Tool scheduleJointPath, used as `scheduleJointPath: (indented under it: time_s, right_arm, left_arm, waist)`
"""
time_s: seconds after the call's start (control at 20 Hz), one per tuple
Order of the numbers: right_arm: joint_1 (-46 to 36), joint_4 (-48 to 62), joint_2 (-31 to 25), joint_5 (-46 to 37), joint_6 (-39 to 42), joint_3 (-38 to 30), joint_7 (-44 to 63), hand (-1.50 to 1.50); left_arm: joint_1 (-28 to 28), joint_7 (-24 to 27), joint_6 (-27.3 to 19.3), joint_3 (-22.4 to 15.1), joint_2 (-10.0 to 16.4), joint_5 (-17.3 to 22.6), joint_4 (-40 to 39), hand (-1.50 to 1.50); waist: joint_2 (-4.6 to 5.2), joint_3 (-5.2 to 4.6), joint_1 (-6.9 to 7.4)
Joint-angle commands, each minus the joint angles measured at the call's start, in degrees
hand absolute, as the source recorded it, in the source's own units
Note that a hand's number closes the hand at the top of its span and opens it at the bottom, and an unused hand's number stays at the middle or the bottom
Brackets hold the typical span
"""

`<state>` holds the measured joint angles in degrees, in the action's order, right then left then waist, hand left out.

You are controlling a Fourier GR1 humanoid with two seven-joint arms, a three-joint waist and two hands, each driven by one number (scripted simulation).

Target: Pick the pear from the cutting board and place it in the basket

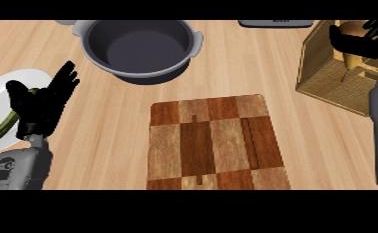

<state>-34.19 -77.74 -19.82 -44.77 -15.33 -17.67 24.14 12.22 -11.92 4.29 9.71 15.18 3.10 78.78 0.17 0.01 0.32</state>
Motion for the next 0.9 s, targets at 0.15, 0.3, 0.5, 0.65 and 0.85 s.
scheduleJointPath:
  time_s: [0.15,0.3,0.5,0.65,0.85]
  right_arm:
    - [-3.7,13.7,-4.2,4.1,-2.5,-3.4,-7.1,-1.50]
    - [-3.4,17.1,-2.1,6.5,-6.8,-3.1,-13.6,-1.50]
    - [-3.4,14.4,-3.3,11.7,-5.7,-6.1,-16.3,-1.50]
    - [-6.4,13.3,-3.4,14.4,-7.9,-10.3,-10.8,-1.50]
    - [-5.3,12.6,-5.4,21.4,-9.5,-17.5,-12.4,-1.50]
  left_arm:
    - [0.8,0.9,-1.8,-1.1,-1.7,-2.4,-1.8,0.00]
    - [0.5,-1.8,-1.5,-0.4,-0.9,-1.7,1.9,0.00]
    - [-1.6,-4.0,-1.2,-1.6,-2.3,-0.9,5.6,0.00]
    - [1.7,-1.8,-1.8,-0.1,-1.4,-1.6,-0.2,0.00]
    - [-0.7,-1.0,0.3,0.3,-0.2,-0.8,1.0,0.00]
  waist:
    - [-0.07,-0.01,-0.02]
    - [-0.08,0.01,0.11]
    - [-0.19,0.03,0.04]
    - [-0.18,0.00,-0.57]
    - [-0.20,0.04,-0.59]
